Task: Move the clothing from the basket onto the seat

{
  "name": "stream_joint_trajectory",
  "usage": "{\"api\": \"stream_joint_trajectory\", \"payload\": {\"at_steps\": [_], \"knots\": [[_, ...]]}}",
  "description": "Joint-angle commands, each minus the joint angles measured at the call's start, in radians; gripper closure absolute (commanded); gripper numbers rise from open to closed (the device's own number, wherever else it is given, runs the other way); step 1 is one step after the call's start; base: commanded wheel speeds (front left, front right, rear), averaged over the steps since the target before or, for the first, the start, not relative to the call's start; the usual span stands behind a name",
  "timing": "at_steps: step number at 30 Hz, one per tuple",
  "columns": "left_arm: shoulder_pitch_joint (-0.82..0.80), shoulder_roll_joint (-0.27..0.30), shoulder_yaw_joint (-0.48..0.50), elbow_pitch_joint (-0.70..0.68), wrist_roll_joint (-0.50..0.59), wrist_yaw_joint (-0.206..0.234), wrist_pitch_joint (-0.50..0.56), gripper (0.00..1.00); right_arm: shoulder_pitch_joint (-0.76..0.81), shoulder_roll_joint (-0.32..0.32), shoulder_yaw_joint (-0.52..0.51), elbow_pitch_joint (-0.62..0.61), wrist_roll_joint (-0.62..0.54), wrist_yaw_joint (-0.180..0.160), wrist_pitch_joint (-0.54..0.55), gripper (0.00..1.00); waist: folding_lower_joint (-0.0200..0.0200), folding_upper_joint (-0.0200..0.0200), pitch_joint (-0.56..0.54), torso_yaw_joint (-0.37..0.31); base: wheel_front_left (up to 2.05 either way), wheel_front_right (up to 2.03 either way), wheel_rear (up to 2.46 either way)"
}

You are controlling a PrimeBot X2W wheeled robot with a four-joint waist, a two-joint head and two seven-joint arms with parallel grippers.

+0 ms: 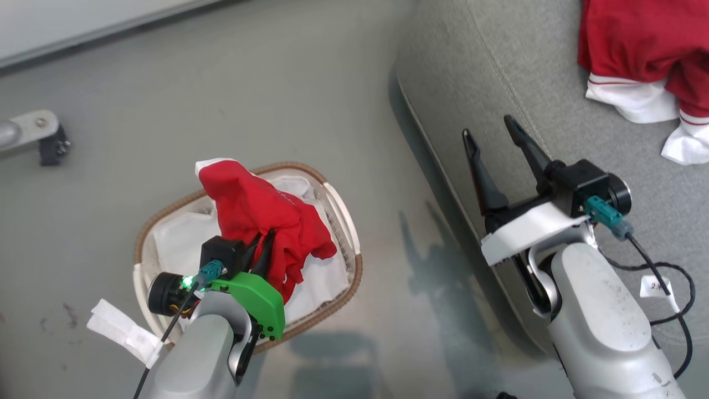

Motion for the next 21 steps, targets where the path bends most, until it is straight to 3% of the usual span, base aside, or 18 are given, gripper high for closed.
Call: {"api": "stream_joint_trajectory", "payload": {"at_steps": [1, 21], "knots": [[0.024, -0.002, 0.013, -0.020, 0.010, -0.002, 0.000, 1.00, 0.026, -0.005, -0.001, 0.006, -0.002, -0.001, 0.000, 0.00, 0.0001, 0.0000, -0.085, 0.057, 0.00, 0.00, 0.00], [0.153, -0.030, 0.169, -0.349, 0.068, -0.008, -0.001, 1.00, 0.213, -0.005, -0.001, 0.067, -0.029, -0.001, 0.000, 0.00, 0.0001, 0.0000, -0.311, 0.092, 0.00, 0.00, 0.00]]}}
